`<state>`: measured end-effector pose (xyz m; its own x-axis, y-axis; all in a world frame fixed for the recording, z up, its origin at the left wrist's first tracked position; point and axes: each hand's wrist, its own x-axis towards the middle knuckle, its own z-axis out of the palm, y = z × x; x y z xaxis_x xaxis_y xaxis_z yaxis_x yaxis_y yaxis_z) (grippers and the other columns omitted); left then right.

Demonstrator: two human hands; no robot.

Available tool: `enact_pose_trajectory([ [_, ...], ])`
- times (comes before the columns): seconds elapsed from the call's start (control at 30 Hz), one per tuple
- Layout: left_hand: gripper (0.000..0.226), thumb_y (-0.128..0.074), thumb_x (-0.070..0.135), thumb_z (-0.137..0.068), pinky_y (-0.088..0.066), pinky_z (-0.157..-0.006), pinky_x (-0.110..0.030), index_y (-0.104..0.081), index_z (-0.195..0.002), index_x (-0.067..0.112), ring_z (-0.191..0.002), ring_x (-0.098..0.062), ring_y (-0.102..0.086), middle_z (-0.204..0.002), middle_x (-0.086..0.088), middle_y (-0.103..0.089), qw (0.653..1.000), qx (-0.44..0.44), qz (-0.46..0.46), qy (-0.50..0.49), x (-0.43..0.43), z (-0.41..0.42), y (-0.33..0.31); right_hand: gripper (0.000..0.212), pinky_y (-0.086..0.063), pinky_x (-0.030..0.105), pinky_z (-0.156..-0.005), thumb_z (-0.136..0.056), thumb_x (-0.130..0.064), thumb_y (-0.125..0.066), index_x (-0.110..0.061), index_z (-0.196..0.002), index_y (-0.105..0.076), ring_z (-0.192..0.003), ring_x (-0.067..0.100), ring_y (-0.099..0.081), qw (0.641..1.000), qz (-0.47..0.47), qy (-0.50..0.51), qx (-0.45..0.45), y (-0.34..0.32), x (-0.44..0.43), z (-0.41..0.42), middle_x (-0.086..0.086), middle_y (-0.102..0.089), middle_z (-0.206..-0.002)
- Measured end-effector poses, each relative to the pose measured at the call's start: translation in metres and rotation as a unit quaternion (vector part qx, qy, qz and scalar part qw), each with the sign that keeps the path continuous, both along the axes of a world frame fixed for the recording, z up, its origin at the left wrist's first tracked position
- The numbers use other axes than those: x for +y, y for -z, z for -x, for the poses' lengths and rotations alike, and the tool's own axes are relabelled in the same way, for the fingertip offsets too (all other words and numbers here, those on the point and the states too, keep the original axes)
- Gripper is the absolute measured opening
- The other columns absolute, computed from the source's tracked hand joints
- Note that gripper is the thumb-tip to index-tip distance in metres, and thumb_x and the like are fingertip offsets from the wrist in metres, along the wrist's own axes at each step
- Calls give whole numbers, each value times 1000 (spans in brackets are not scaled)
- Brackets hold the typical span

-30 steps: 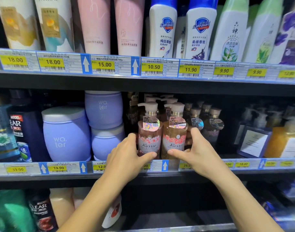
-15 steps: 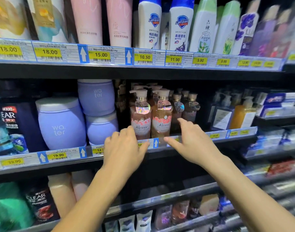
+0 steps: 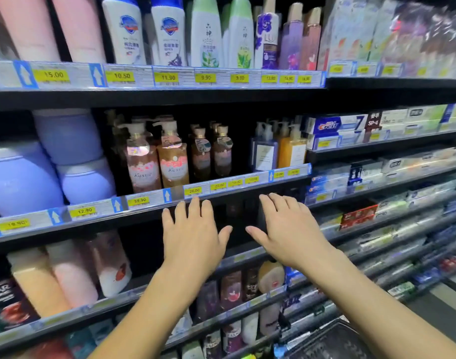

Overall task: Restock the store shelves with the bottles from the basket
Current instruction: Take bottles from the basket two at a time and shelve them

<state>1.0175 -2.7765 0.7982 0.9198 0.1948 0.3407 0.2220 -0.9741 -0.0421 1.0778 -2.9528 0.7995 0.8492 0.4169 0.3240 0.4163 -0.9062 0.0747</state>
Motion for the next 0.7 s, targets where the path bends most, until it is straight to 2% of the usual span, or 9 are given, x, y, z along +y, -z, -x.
enact_pose_trajectory([
  [0.37,75,-33,68,-95,-26,-117,-51,-32,-152,19,-145,-30,-31,-161,-2,-32,997,39,22,59,-194,-4,28,76,-35,48,-114,-99,-61,-42,-13,-156,-26,-142,34,-38,997,0,60,38,21,-199,16,12,-38,-157],
  [0.7,74,-34,67,-96,-26,-116,-50,-33,-151,19,-144,-30,-32,-159,-2,-35,995,57,41,74,-257,-63,61,76,-37,50,-112,-98,-60,-43,-12,-155,-27,-140,35,-40,995,15,75,70,56,-263,-38,12,-39,-157],
])
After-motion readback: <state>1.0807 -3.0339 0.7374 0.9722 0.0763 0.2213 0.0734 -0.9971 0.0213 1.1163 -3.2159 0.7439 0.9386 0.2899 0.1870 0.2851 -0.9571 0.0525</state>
